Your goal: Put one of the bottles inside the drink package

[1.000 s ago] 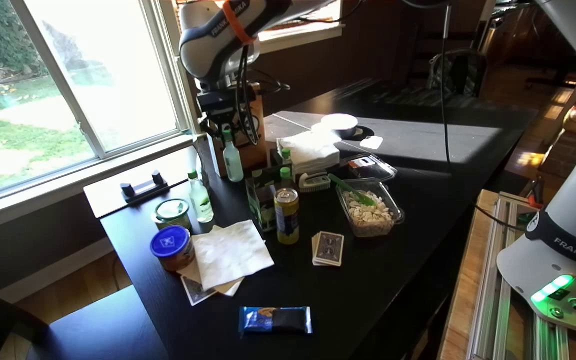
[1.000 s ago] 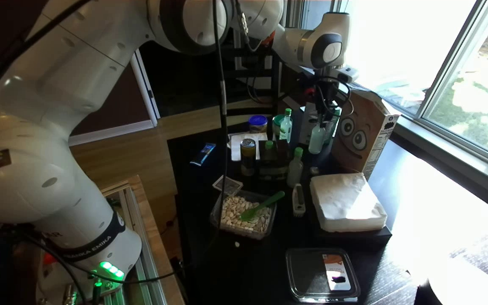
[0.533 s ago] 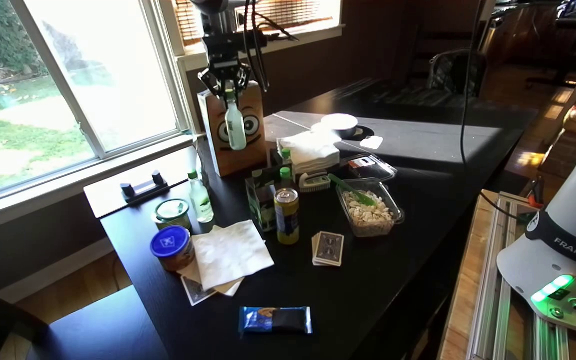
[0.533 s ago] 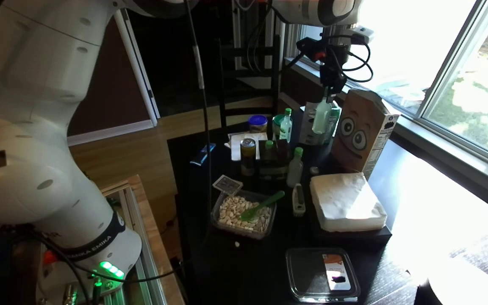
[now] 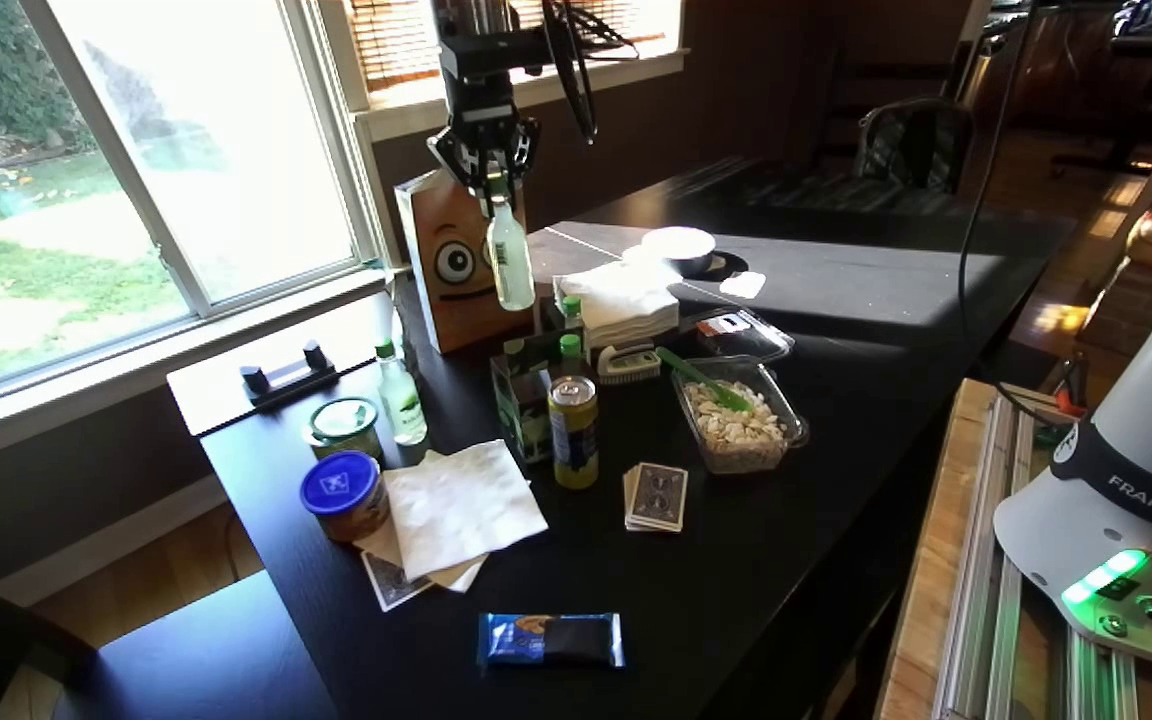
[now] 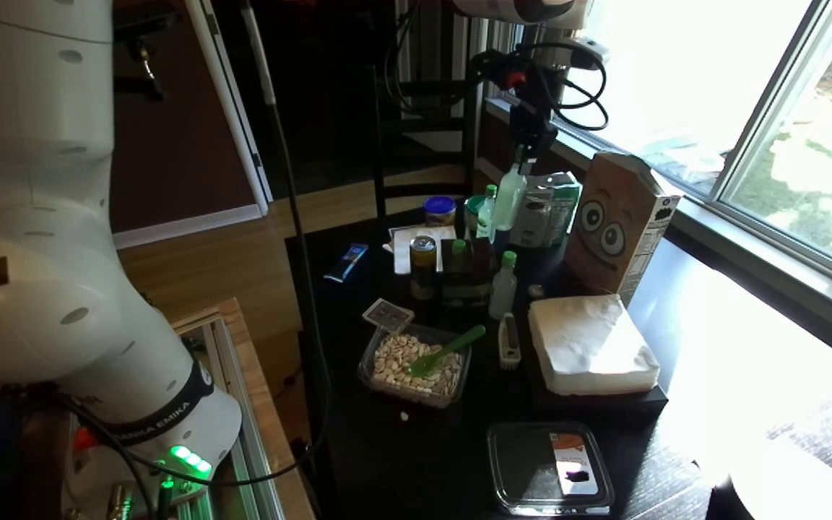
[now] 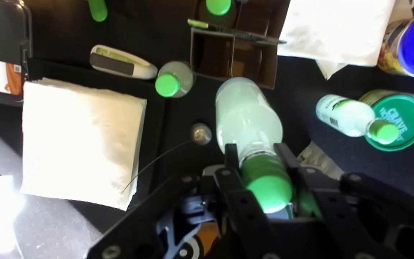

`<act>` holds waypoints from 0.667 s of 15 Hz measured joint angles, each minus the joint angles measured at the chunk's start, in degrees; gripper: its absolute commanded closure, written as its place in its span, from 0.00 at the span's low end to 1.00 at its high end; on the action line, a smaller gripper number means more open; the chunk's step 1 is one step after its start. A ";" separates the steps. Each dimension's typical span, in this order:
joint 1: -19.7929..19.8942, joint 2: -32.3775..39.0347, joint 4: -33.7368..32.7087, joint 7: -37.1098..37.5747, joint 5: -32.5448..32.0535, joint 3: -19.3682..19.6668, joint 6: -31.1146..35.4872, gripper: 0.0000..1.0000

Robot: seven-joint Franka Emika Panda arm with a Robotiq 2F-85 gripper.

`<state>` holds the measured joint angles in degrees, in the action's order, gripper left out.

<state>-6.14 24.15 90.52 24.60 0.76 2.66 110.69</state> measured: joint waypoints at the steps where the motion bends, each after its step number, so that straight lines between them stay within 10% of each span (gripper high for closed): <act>1: 0.00 -0.99 1.87 -0.34 0.88 -0.64 0.17 0.93; 10: 0.03 -6.76 12.87 -1.02 6.26 -3.70 7.20 0.93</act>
<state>-6.11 17.39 103.39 23.58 7.02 -1.05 117.89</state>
